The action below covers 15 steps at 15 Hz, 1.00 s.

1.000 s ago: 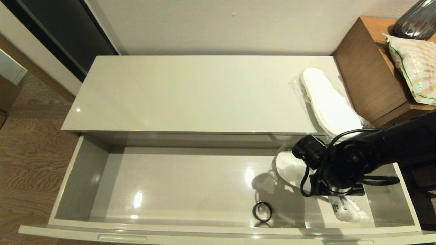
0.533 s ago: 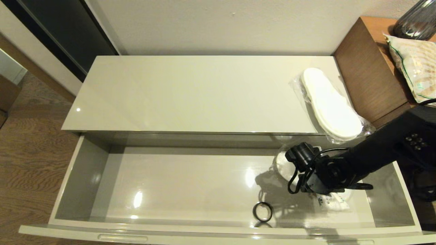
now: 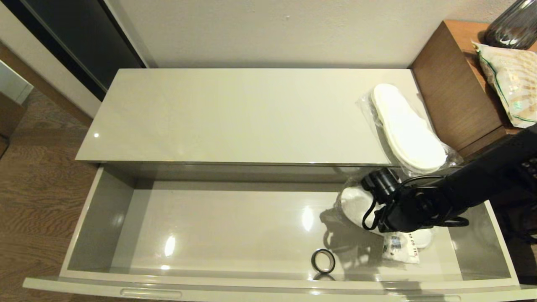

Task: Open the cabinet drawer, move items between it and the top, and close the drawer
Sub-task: Put the tissue in the drawer, then pick up the disposable slippers on the table

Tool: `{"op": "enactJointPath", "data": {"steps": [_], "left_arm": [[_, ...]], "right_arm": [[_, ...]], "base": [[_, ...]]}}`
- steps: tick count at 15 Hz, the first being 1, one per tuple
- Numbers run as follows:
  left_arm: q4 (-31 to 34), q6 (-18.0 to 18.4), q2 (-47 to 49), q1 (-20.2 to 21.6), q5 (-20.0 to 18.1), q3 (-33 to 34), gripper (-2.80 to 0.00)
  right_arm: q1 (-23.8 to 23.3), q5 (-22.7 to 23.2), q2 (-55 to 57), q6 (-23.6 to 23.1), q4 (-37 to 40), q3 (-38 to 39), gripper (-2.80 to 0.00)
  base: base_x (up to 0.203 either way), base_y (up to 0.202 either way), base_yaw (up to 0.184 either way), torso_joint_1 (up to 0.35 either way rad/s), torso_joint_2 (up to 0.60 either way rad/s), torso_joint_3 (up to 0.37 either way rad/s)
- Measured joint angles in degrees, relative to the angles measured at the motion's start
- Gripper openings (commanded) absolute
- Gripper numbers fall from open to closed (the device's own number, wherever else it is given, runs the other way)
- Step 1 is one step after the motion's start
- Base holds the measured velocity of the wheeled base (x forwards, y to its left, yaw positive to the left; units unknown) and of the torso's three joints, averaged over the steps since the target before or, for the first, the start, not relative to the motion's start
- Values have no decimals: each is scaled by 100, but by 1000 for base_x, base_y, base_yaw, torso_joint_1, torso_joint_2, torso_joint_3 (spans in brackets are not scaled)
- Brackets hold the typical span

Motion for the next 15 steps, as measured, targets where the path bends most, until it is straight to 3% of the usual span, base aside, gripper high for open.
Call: {"op": "enactJointPath", "data": {"steps": [3,7,11,15], "left_arm": [[-2,0,0,0,2,0,-280],[-2,0,0,0,2,0,-280],[-1,0,0,0,2,0,-280],[0,1,0,0,2,0,-280]], "right_arm": [[236,233,-686,-69,1006,-328,0],[656,567,-1360,53,2991,-1803,0],[915,566,-1558,105,4528,-3278,0],[1093,406,-1720,297,5341,-3759,0]], "base": [[0,0,0,0,0,0],[0,0,0,0,0,0],[0,0,0,0,0,0],[0,0,0,0,0,0]]}}
